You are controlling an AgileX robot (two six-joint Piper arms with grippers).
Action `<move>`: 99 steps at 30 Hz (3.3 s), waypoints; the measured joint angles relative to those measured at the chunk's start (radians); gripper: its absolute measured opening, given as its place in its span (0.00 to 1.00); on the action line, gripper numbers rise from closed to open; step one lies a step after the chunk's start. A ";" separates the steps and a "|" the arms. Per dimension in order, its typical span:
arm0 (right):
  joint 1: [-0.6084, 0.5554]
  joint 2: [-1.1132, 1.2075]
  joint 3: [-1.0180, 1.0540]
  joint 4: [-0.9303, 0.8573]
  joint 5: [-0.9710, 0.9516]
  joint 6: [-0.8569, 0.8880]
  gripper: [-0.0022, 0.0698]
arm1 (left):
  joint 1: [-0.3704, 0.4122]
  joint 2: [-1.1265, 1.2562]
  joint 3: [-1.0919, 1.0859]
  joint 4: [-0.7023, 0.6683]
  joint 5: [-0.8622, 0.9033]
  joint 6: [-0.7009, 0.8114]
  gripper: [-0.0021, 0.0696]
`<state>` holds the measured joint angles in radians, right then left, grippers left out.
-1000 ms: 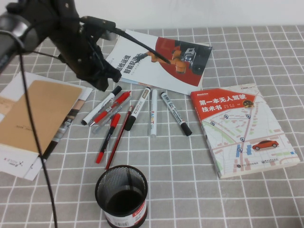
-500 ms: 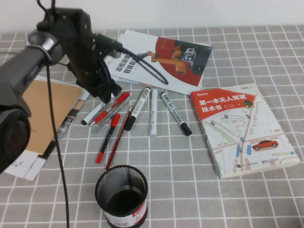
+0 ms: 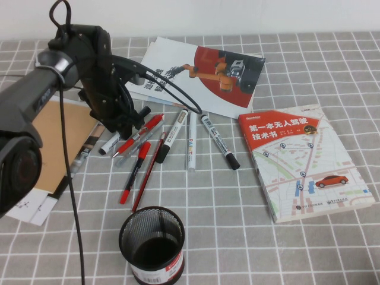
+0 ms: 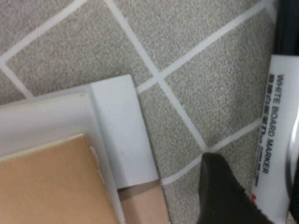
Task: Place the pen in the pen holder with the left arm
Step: Pick up the pen on the table, then place the pen onto the pen holder
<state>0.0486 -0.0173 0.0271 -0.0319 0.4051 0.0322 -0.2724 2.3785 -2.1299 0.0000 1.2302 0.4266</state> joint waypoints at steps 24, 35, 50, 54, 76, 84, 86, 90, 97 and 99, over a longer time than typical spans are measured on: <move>0.000 0.000 0.000 0.000 0.000 0.000 0.01 | 0.002 -0.164 0.004 -0.076 0.007 -0.073 0.18; 0.000 0.000 0.000 0.000 0.000 0.000 0.01 | 0.002 -0.595 0.213 -0.096 0.009 -0.122 0.18; 0.000 0.000 0.000 0.000 0.000 0.000 0.01 | 0.002 -1.196 1.065 -0.433 -0.508 0.084 0.18; 0.000 0.000 0.000 0.000 0.000 0.000 0.01 | 0.002 -1.317 1.307 -0.636 -0.743 0.262 0.18; 0.000 0.000 0.000 0.000 0.000 0.000 0.01 | 0.002 -1.426 1.614 -1.708 -0.980 1.229 0.18; 0.000 0.000 0.000 0.000 0.000 0.000 0.01 | 0.002 -1.424 1.614 -1.715 -0.980 1.229 0.18; 0.000 0.000 0.000 0.000 0.000 0.000 0.01 | 0.002 -1.413 1.614 -1.715 -0.976 1.229 0.18; 0.000 0.000 0.000 0.000 0.000 0.000 0.01 | 0.002 -1.383 1.614 -1.716 -0.923 1.229 0.18; 0.000 0.000 0.000 0.000 0.000 0.000 0.01 | 0.002 -1.366 1.614 -1.716 -0.882 1.226 0.18; 0.000 0.000 0.000 0.000 0.000 0.000 0.01 | 0.002 -1.366 1.614 -1.716 -0.875 1.221 0.18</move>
<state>0.0486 -0.0173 0.0271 -0.0319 0.4051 0.0322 -0.2701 1.0124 -0.5164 -1.7162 0.3550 1.6481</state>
